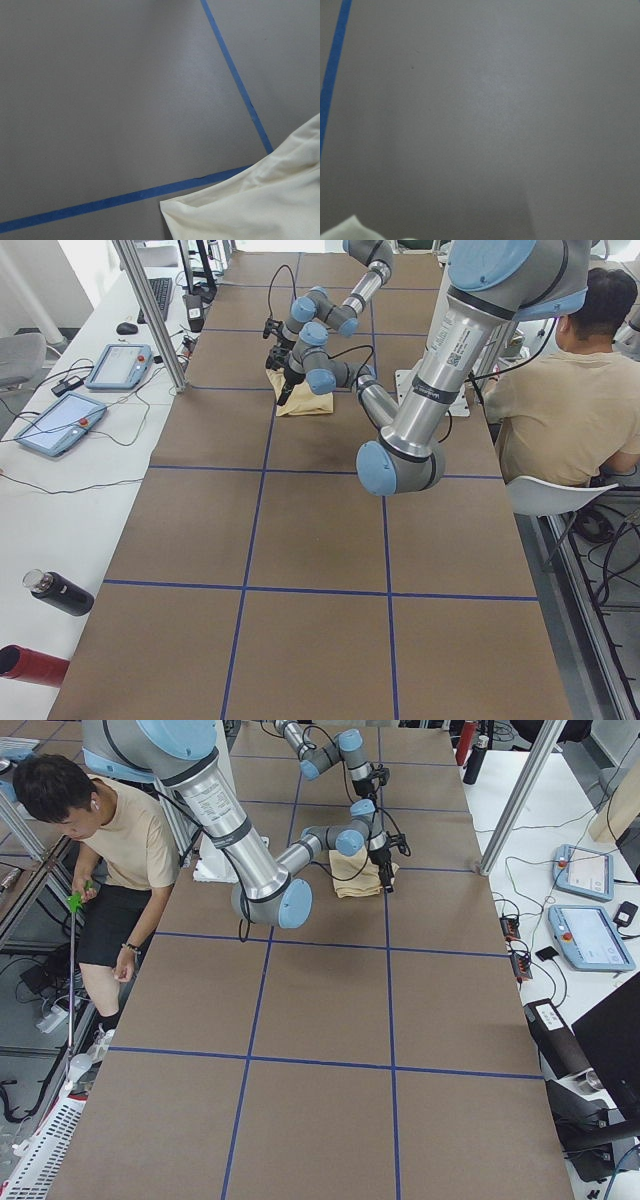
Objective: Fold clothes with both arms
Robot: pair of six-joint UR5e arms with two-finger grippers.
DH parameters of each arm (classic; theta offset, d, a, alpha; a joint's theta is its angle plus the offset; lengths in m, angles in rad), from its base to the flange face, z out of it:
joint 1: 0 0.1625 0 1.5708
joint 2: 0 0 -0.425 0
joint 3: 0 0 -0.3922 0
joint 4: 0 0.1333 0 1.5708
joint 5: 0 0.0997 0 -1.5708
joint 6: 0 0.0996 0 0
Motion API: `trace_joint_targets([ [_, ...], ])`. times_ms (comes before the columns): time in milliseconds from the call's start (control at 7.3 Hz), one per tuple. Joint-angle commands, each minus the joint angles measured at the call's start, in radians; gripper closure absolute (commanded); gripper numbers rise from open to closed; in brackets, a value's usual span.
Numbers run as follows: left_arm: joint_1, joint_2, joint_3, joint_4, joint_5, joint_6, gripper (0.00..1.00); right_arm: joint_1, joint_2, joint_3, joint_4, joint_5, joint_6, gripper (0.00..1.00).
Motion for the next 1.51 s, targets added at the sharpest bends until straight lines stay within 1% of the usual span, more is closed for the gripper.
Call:
trace_joint_targets([
  [0, -0.002, 0.000, -0.002, 0.000, -0.001, 0.000, 0.00, 0.035, 0.004, -0.015, 0.013, -0.002, -0.057, 0.00],
  [137, -0.002, 0.000, -0.011, 0.000, -0.002, 0.000, 0.00, 0.061, 0.009, -0.005, 0.015, 0.038, -0.068, 0.00],
  [274, -0.003, 0.020, -0.052, 0.006, -0.020, 0.000, 0.00, 0.110, 0.001, 0.039, 0.012, 0.176, -0.095, 0.00],
  [411, -0.029, 0.099, -0.157, 0.018, -0.074, 0.011, 0.00, 0.173, -0.056, 0.139, 0.002, 0.314, -0.115, 0.00],
  [548, -0.053, 0.205, -0.289, 0.059, -0.101, 0.078, 0.00, 0.213, -0.174, 0.273, -0.004, 0.357, -0.149, 0.00],
  [685, -0.089, 0.269, -0.408, 0.163, -0.102, 0.157, 0.00, 0.274, -0.275, 0.405, -0.058, 0.415, -0.274, 0.00],
  [822, -0.133, 0.319, -0.484, 0.234, -0.114, 0.229, 0.00, 0.332, -0.375, 0.528, -0.129, 0.465, -0.377, 0.00],
  [958, -0.209, 0.390, -0.527, 0.248, -0.167, 0.338, 0.00, 0.409, -0.485, 0.616, -0.152, 0.530, -0.488, 0.00],
  [1095, -0.321, 0.458, -0.543, 0.248, -0.232, 0.482, 0.00, 0.508, -0.593, 0.659, -0.143, 0.606, -0.599, 0.00],
  [1232, -0.466, 0.510, -0.532, 0.250, -0.320, 0.647, 0.00, 0.638, -0.673, 0.663, -0.151, 0.728, -0.734, 0.00],
  [1369, -0.595, 0.558, -0.502, 0.250, -0.377, 0.802, 0.00, 0.756, -0.791, 0.660, -0.143, 0.809, -0.911, 0.00],
])
